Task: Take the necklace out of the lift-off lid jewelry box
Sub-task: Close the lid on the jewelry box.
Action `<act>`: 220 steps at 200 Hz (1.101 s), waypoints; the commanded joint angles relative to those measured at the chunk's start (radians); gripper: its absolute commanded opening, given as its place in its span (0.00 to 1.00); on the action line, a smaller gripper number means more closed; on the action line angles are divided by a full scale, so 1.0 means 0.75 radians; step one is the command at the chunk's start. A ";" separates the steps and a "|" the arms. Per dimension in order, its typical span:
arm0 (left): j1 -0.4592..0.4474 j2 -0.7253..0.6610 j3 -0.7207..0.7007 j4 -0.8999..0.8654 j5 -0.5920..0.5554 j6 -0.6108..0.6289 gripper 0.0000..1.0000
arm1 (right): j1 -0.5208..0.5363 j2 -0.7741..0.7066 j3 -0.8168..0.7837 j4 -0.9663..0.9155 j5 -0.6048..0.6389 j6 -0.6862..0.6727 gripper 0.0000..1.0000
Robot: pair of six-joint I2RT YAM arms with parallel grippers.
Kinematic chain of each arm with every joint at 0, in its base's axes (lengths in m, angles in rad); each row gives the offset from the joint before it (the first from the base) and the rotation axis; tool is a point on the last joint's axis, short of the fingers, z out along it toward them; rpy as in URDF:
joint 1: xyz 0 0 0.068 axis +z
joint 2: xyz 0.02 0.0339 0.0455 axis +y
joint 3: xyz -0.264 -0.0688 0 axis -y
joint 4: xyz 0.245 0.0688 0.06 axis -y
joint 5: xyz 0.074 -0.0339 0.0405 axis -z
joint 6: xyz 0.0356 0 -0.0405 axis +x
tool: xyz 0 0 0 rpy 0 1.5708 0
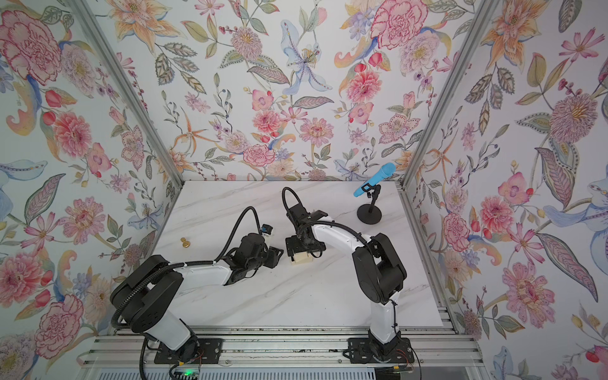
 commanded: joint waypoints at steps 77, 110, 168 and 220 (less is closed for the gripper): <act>-0.005 -0.081 -0.078 0.004 -0.042 0.001 0.49 | 0.007 0.037 0.030 0.001 -0.008 0.010 0.88; -0.004 -0.081 -0.098 0.004 -0.049 0.004 0.49 | 0.006 0.022 0.036 0.001 -0.009 0.042 0.86; -0.005 -0.081 -0.100 0.022 -0.034 0.002 0.49 | 0.012 -0.014 0.028 0.001 0.003 0.092 0.85; -0.008 -0.081 -0.098 0.035 -0.024 -0.004 0.49 | 0.014 -0.012 0.021 0.003 -0.004 0.115 0.85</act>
